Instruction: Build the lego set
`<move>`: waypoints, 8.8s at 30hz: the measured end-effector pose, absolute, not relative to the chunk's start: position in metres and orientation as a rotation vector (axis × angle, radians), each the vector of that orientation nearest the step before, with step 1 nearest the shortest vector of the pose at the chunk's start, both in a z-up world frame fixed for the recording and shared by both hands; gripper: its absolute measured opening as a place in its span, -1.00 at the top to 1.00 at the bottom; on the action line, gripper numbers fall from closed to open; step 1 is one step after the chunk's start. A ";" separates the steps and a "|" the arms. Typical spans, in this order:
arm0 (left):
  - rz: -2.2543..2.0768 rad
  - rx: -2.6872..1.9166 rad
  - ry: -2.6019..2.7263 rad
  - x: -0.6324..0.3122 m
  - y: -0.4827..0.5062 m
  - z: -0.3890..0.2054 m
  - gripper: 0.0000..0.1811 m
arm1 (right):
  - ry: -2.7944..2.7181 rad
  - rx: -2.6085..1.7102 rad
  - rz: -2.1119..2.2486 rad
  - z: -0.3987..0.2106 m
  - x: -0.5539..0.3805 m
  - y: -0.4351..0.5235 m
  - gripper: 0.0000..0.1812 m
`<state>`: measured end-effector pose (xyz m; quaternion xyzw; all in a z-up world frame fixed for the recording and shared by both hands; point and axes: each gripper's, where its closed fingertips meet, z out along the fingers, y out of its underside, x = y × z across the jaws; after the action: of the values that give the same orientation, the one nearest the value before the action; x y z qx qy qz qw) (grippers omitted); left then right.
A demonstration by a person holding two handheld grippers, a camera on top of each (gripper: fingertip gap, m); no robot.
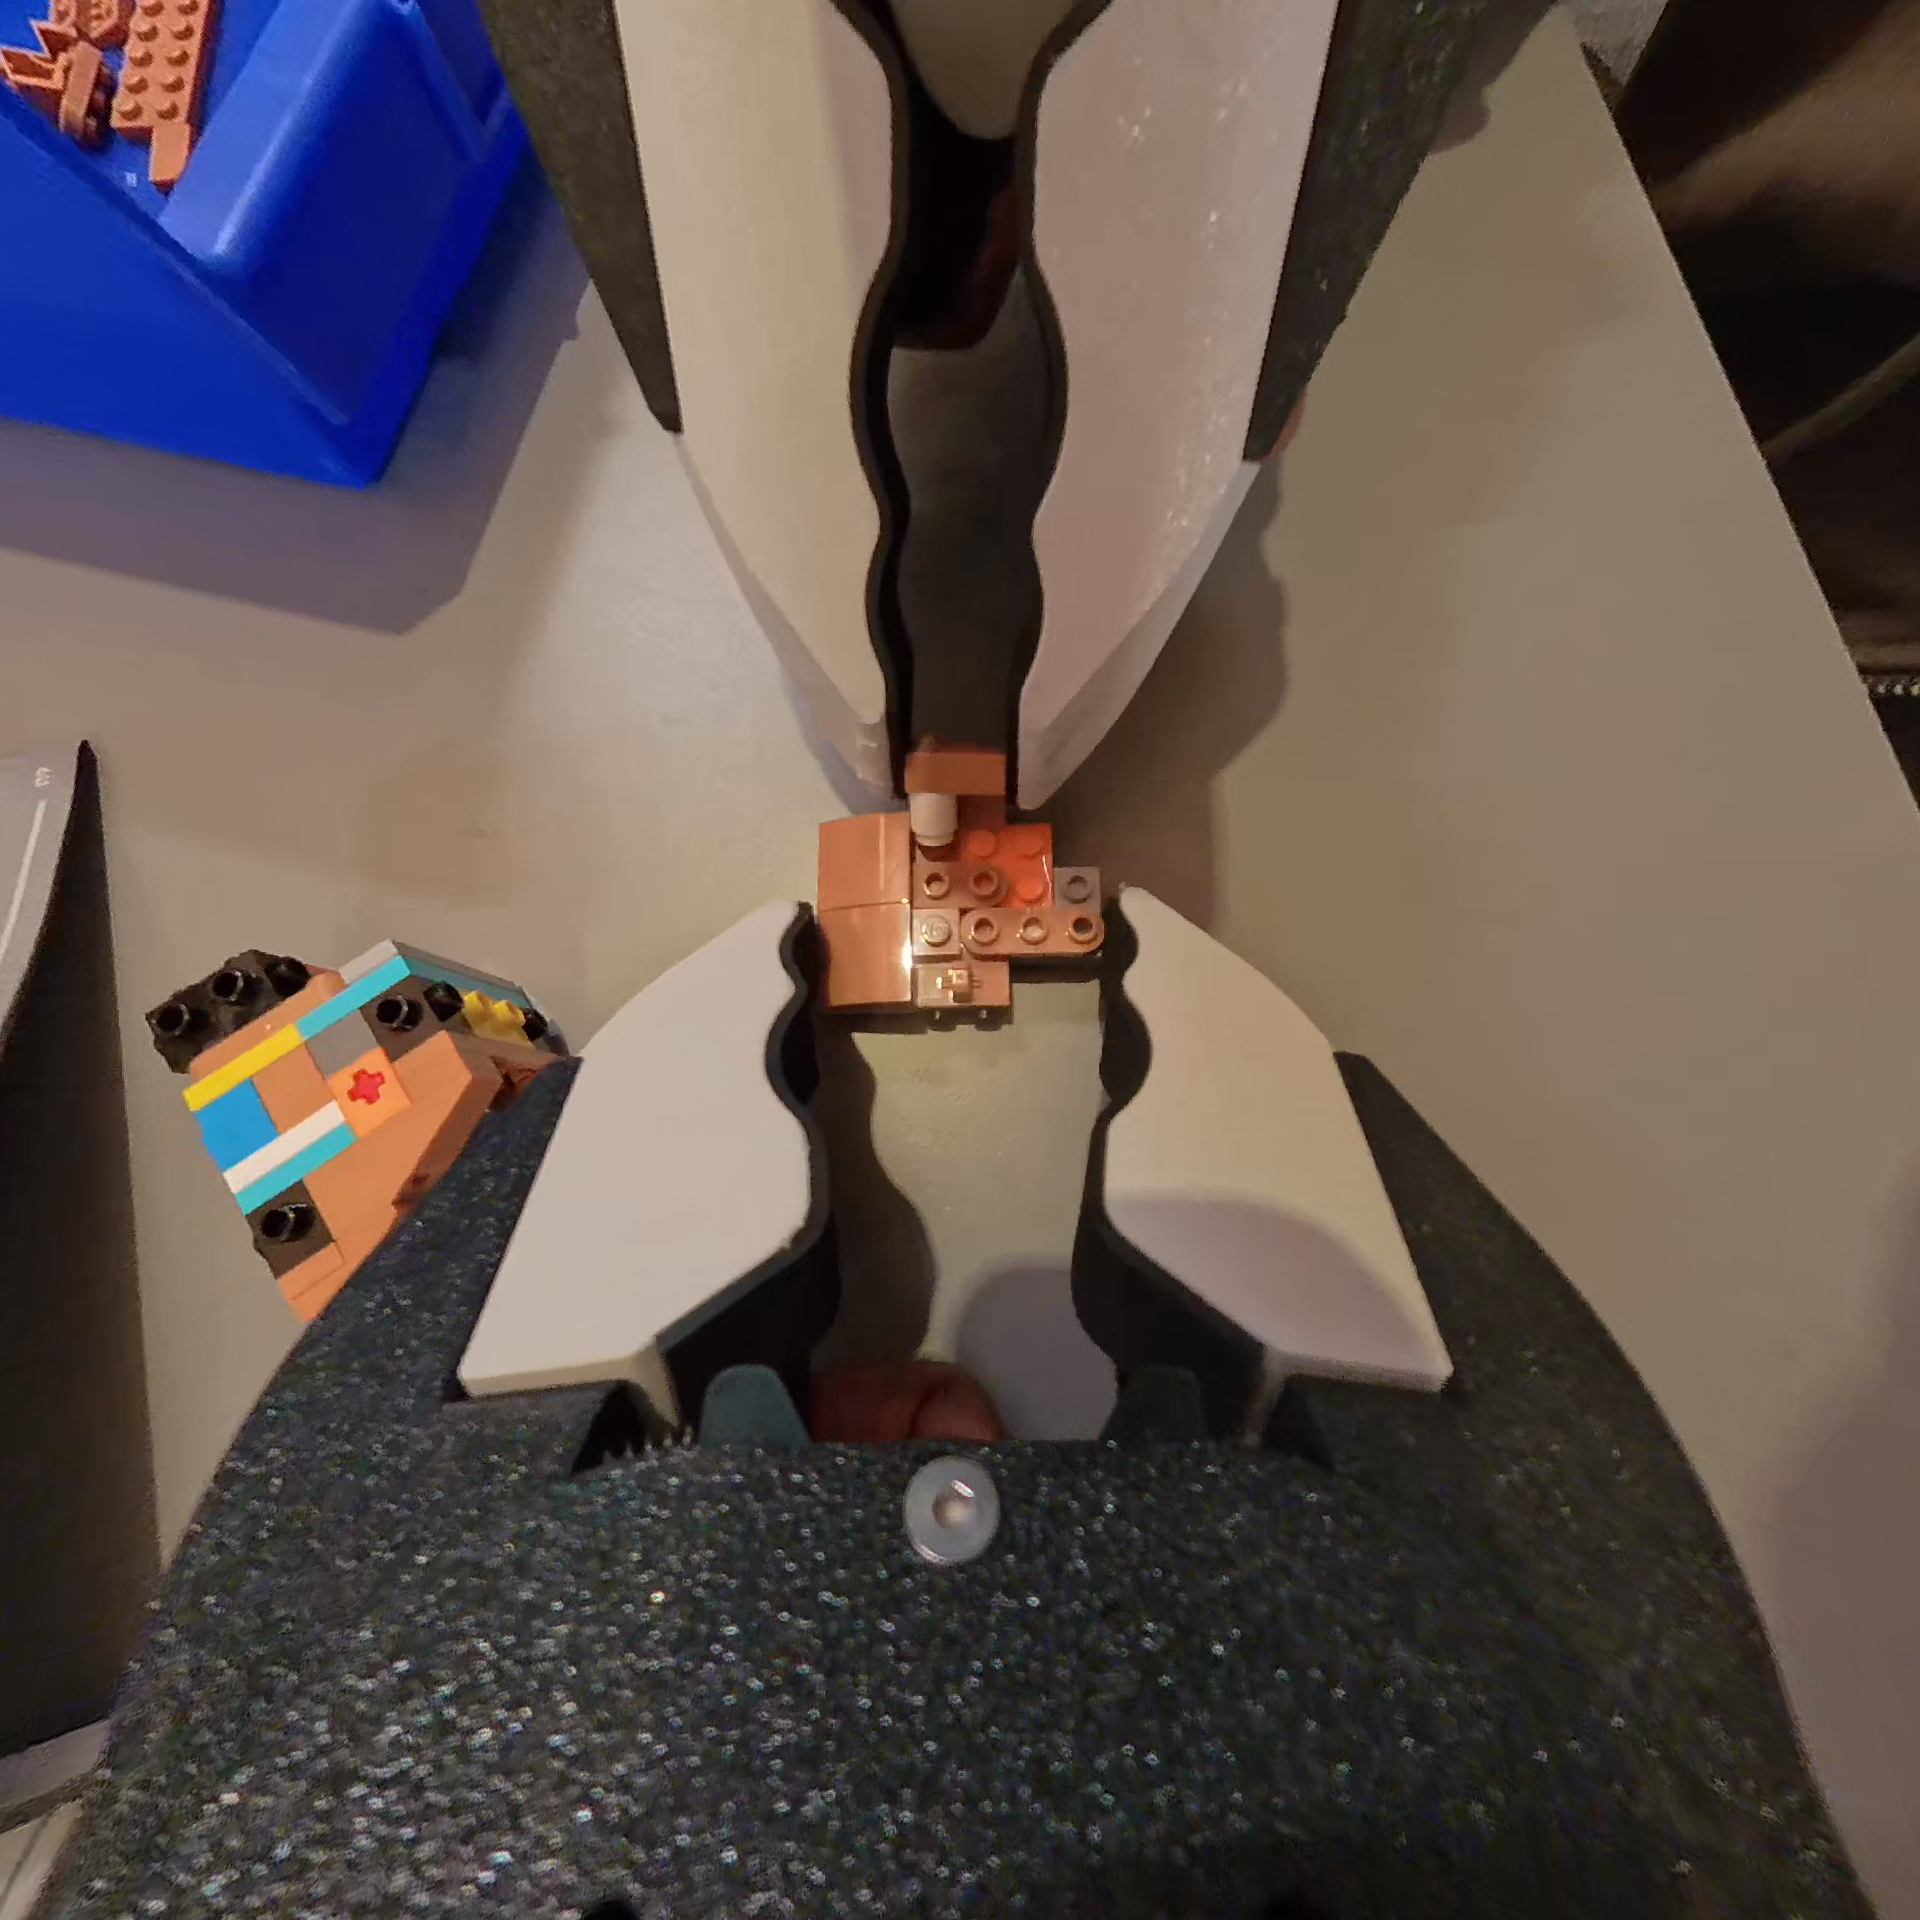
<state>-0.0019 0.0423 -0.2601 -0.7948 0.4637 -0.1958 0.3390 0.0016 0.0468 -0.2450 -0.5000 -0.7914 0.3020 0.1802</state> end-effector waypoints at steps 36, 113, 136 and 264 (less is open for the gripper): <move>-0.533 -2.082 1.143 0.002 0.046 -0.258 0.43 | -2.273 -1.353 0.815 -0.244 -0.003 0.046 0.82; -1.191 -1.846 0.968 -0.003 0.016 -0.203 0.43 | -1.896 -0.039 0.767 -0.193 -0.017 0.017 0.68; -1.218 -1.829 1.012 -0.001 0.010 -0.203 0.43 | -1.892 -0.051 0.854 -0.193 -0.016 0.010 0.68; -0.153 -1.756 1.039 -0.045 0.056 -0.227 0.43 | -1.522 -0.846 1.159 -0.160 -0.038 0.083 0.70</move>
<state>-0.0452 0.0564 -0.2269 -0.7326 0.4334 -0.0637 0.5210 -0.0376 0.0832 -0.1604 -0.3498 -0.6297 0.4796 0.5011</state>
